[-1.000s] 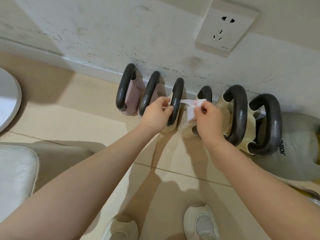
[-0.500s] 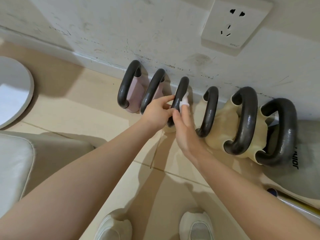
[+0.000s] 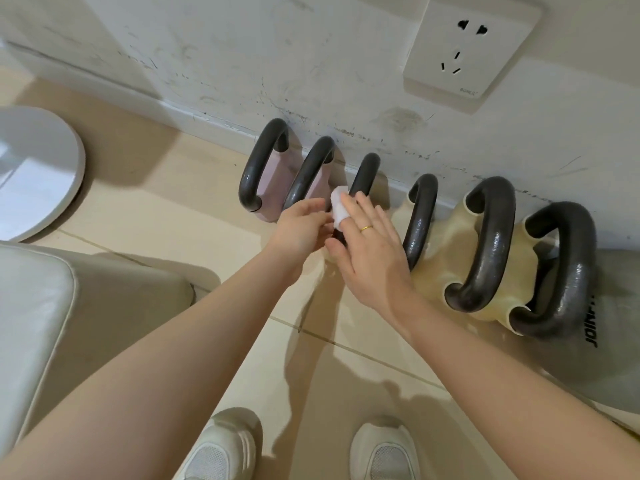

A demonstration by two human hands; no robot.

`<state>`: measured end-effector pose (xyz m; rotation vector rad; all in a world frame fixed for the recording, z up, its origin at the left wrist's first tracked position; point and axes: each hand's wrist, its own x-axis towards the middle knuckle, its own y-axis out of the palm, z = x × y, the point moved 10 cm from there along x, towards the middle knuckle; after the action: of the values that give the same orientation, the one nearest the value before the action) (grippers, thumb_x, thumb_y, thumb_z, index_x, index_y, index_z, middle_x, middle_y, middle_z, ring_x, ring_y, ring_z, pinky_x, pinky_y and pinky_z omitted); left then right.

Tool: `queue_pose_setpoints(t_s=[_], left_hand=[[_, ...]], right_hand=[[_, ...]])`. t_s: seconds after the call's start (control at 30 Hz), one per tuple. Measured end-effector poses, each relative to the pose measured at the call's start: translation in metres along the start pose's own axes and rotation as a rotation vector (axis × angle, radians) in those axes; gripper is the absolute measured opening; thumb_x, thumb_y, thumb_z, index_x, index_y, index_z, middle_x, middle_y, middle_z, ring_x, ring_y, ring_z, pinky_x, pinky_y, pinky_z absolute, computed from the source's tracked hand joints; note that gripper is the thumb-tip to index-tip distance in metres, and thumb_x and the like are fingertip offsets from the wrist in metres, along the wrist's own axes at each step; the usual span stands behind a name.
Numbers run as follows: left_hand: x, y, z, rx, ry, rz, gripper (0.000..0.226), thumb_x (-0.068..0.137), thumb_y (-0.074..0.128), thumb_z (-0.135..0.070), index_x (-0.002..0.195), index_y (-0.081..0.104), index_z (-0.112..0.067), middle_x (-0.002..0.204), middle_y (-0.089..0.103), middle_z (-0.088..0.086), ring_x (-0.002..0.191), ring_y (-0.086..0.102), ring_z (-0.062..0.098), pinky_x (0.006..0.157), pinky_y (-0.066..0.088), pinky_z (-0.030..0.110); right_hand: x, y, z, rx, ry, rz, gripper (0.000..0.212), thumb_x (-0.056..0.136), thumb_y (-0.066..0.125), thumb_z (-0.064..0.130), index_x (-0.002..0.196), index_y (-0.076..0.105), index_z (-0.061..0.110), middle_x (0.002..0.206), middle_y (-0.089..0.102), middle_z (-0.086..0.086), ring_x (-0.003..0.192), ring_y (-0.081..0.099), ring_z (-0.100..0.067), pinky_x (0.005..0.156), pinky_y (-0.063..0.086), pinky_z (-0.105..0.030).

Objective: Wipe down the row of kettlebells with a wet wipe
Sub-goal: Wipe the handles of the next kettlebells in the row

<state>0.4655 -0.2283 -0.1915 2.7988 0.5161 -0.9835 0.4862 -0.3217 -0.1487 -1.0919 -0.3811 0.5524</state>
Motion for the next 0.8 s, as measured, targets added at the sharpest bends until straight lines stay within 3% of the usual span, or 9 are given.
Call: queue_pose_setpoints(t_s=[0.1, 0.2, 0.3, 0.4, 0.47, 0.57, 0.7, 0.73, 0.8], left_hand=[[-0.005, -0.015, 0.010, -0.091, -0.034, -0.060, 0.030, 0.093, 0.048, -0.015, 0.123, 0.053, -0.014, 0.107, 0.064, 0.008, 0.105, 0.062, 0.021, 0.092, 0.051, 0.034], [-0.007, -0.023, 0.014, -0.053, -0.014, -0.096, 0.022, 0.094, 0.047, -0.023, 0.113, 0.058, -0.020, 0.115, 0.065, 0.004, 0.111, 0.057, 0.015, 0.103, 0.042, 0.037], [-0.006, -0.025, 0.013, -0.025, 0.009, -0.104, 0.022, 0.095, 0.045, -0.025, 0.112, 0.058, -0.021, 0.108, 0.065, -0.004, 0.108, 0.057, 0.010, 0.103, 0.040, 0.033], [-0.005, -0.022, 0.013, 0.031, 0.029, -0.105, 0.018, 0.093, 0.045, -0.024, 0.103, 0.060, -0.020, 0.099, 0.063, -0.004, 0.098, 0.055, 0.011, 0.096, 0.039, 0.031], [-0.005, -0.020, 0.014, 0.055, 0.036, -0.103, 0.013, 0.091, 0.046, -0.023, 0.090, 0.059, -0.021, 0.094, 0.058, 0.000, 0.094, 0.050, 0.015, 0.091, 0.040, 0.033], [-0.005, -0.022, 0.019, 0.053, 0.028, -0.101, 0.015, 0.090, 0.045, -0.023, 0.089, 0.060, -0.019, 0.095, 0.059, 0.001, 0.097, 0.052, 0.015, 0.098, 0.040, 0.037], [-0.003, -0.023, 0.023, -0.060, -0.024, -0.086, 0.034, 0.098, 0.034, -0.034, 0.113, 0.059, -0.015, 0.110, 0.064, 0.000, 0.108, 0.057, 0.013, 0.097, 0.041, 0.032], [-0.002, -0.024, 0.022, -0.087, -0.031, -0.091, 0.038, 0.099, 0.031, -0.036, 0.116, 0.058, -0.014, 0.111, 0.064, 0.001, 0.107, 0.058, 0.013, 0.096, 0.041, 0.032], [0.000, -0.025, 0.021, -0.103, -0.035, -0.105, 0.043, 0.099, 0.028, -0.038, 0.116, 0.058, -0.012, 0.105, 0.066, 0.002, 0.102, 0.060, 0.014, 0.096, 0.042, 0.033]], right_hand=[[0.022, -0.006, 0.002, -0.129, -0.103, 0.000, 0.064, 0.092, 0.014, 0.041, 0.118, 0.061, 0.008, 0.138, 0.051, -0.007, 0.139, 0.031, -0.025, 0.115, 0.003, -0.030], [0.036, -0.008, 0.002, -0.159, -0.166, 0.011, 0.053, 0.091, 0.024, 0.038, 0.097, 0.067, 0.008, 0.118, 0.065, -0.010, 0.132, 0.043, -0.028, 0.114, 0.020, -0.038], [0.013, 0.008, 0.021, -0.318, -0.412, 0.040, 0.045, 0.089, 0.032, 0.035, 0.085, 0.069, 0.009, 0.100, 0.070, -0.010, 0.118, 0.057, -0.030, 0.106, 0.036, -0.044], [-0.001, 0.024, 0.034, -0.386, -0.635, 0.120, 0.043, 0.090, 0.036, 0.032, 0.076, 0.071, 0.011, 0.084, 0.070, -0.005, 0.101, 0.064, -0.026, 0.105, 0.039, -0.040], [0.012, 0.015, 0.029, -0.361, -0.601, 0.076, 0.037, 0.093, 0.040, 0.028, 0.079, 0.069, 0.010, 0.081, 0.067, -0.006, 0.093, 0.062, -0.028, 0.103, 0.039, -0.038], [0.020, 0.006, 0.025, -0.458, -0.522, -0.039, 0.028, 0.091, 0.044, 0.024, 0.084, 0.068, 0.010, 0.087, 0.068, -0.008, 0.099, 0.062, -0.029, 0.104, 0.041, -0.040], [0.004, 0.042, 0.031, -0.627, -0.628, 0.044, 0.015, 0.073, 0.069, 0.019, 0.085, 0.073, 0.011, 0.088, 0.071, -0.009, 0.100, 0.063, -0.030, 0.106, 0.033, -0.040], [0.005, 0.047, 0.030, -0.664, -0.620, 0.080, 0.019, 0.072, 0.071, 0.019, 0.088, 0.073, 0.009, 0.091, 0.070, -0.010, 0.100, 0.062, -0.030, 0.106, 0.033, -0.040], [0.001, 0.059, 0.031, -0.925, -0.624, 0.191, 0.032, 0.084, 0.056, 0.024, 0.110, 0.066, 0.009, 0.110, 0.065, -0.011, 0.113, 0.053, -0.032, 0.111, 0.025, -0.044]])
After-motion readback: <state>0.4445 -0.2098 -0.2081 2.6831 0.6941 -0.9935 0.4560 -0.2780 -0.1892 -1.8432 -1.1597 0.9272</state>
